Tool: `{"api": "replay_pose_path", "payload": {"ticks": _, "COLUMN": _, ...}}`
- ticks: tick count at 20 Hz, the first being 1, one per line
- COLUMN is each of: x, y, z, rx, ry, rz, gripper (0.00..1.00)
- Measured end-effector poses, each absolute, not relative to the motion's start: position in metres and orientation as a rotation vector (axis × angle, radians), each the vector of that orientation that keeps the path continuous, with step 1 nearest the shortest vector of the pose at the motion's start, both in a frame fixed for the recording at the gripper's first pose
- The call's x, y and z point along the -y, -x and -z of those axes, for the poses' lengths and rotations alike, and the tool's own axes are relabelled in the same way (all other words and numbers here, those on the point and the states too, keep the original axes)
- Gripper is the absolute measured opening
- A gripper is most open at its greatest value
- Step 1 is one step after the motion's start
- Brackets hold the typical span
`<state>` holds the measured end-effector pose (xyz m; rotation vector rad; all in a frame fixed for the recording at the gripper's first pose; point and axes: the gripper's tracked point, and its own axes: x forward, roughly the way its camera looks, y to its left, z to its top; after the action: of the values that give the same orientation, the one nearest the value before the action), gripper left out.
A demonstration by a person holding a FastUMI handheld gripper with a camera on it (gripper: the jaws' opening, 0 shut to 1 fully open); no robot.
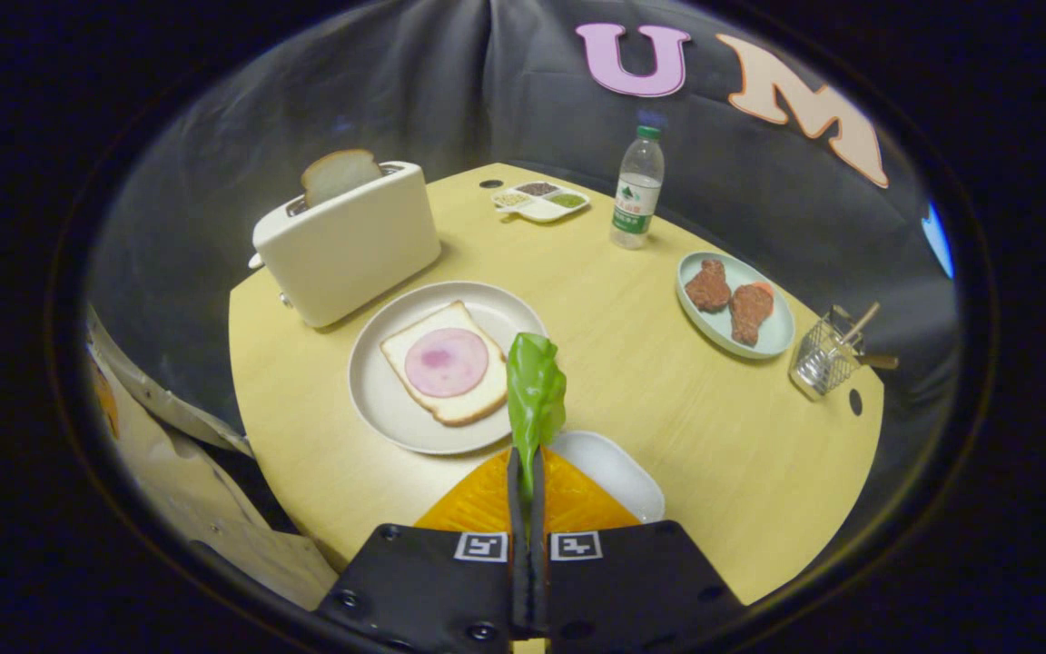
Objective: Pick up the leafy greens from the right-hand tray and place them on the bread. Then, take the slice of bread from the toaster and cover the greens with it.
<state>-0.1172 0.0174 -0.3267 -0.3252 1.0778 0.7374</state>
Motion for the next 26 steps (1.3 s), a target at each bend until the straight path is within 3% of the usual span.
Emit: {"api": "replay_pose_path", "payload": {"ticks": 26, "x": -0.181, "y": 0.123, "z": 0.354, "rx": -1.114, "ry": 0.350, "rz": -0.997, "gripper": 0.04}}
